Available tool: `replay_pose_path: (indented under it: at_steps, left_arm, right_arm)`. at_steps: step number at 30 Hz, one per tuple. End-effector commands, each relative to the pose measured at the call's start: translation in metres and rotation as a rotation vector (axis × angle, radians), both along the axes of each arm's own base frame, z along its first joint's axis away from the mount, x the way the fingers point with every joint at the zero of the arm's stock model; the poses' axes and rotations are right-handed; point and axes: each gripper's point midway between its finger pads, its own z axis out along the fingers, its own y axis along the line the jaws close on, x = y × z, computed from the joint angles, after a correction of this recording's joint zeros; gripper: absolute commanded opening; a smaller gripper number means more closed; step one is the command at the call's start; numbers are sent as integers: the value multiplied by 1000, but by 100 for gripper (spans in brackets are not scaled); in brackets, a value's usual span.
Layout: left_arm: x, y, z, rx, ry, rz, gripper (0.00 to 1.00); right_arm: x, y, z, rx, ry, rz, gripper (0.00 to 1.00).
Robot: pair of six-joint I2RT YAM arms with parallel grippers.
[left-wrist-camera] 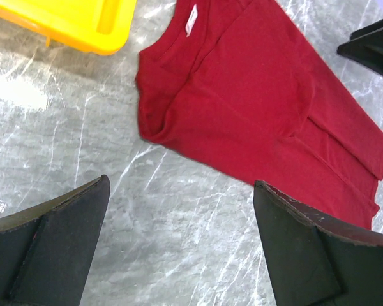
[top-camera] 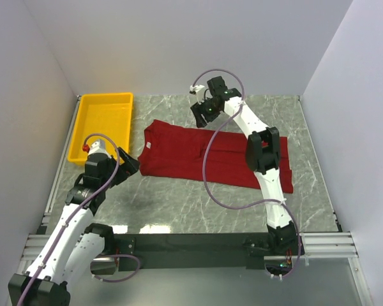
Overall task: Fold and stack the t-shirts
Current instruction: Fold the tshirt
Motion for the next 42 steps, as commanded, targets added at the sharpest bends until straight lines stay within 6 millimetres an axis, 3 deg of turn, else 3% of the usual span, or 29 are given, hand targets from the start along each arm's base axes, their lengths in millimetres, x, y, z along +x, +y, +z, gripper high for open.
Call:
replay_pose_path:
  at_steps: [1, 4, 11, 18, 27, 42]
  left_arm:
    - [5, -3, -1, -35, -4, 8, 99]
    - [6, -6, -4, -53, 3, 8, 99]
    - [8, -11, -12, -103, 18, 17, 99]
    - [18, -29, -24, -182, 55, -23, 96]
    - [25, -35, -57, -240, 170, 20, 89]
    - [22, -33, -58, -219, 178, 21, 89]
  right_arm:
    - [24, 5, 7, -12, -72, -73, 67]
    - [25, 6, 2, -43, -76, -70, 68]
    - [3, 2, -14, -140, -52, 7, 65]
    - [2, -13, -10, -146, -50, 33, 65]
    - [9, -33, -6, -99, -39, 16, 65]
    - [-22, -29, -25, -71, 96, 120, 61]
